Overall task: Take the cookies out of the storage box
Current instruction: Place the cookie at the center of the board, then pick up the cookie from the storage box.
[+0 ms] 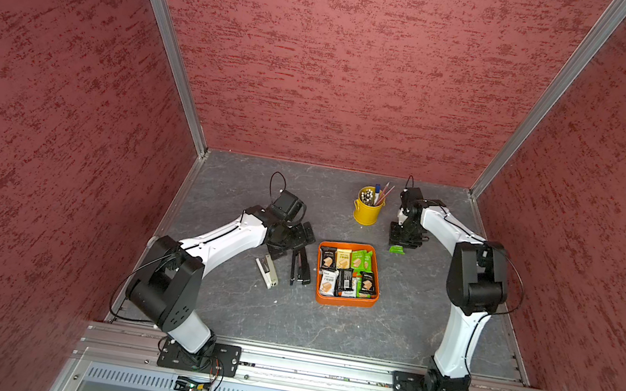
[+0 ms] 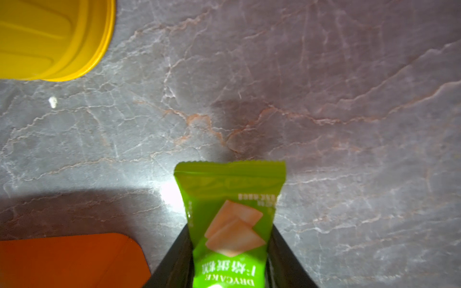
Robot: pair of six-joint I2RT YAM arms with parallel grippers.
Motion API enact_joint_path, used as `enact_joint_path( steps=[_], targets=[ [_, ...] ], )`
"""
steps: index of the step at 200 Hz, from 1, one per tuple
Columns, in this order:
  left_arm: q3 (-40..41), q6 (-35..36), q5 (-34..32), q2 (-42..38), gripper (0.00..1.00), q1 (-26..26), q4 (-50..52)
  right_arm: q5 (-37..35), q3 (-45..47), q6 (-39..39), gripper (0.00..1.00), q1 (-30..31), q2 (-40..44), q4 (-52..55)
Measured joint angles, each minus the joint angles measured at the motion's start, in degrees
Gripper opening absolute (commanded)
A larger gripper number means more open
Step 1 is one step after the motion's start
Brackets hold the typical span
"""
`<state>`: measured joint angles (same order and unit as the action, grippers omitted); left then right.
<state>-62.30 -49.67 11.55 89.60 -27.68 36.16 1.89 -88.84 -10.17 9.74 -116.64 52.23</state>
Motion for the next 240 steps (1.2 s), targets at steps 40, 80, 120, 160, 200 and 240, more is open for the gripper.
enact_joint_path(
  steps=[40,80,120,160,200,240],
  targets=[
    [1.4,-1.1,-0.6,-1.1,1.00,-0.1,-0.1,0.0,0.0,0.8,0.47,-0.6,-1.2,-0.2],
    [1.6,-1.6,-1.2,-1.4,1.00,-0.3,-0.2,0.0,0.0,1.4,0.56,-0.7,-1.9,-0.2],
    [1.6,-1.4,-1.2,-1.4,1.00,-0.3,-0.2,0.0,0.0,1.4,0.65,-0.8,-1.8,-0.1],
    [1.4,-0.3,-0.1,-1.0,1.00,0.1,-0.2,0.5,0.5,0.7,0.64,-0.9,1.4,0.8],
    [1.0,1.1,4.5,1.5,1.00,3.6,-1.8,4.2,3.9,-1.1,0.63,-0.9,11.5,1.9],
    [-1.9,5.0,8.7,4.3,1.00,8.3,-1.2,7.8,8.9,-2.8,0.60,0.5,19.7,4.0]
  ],
)
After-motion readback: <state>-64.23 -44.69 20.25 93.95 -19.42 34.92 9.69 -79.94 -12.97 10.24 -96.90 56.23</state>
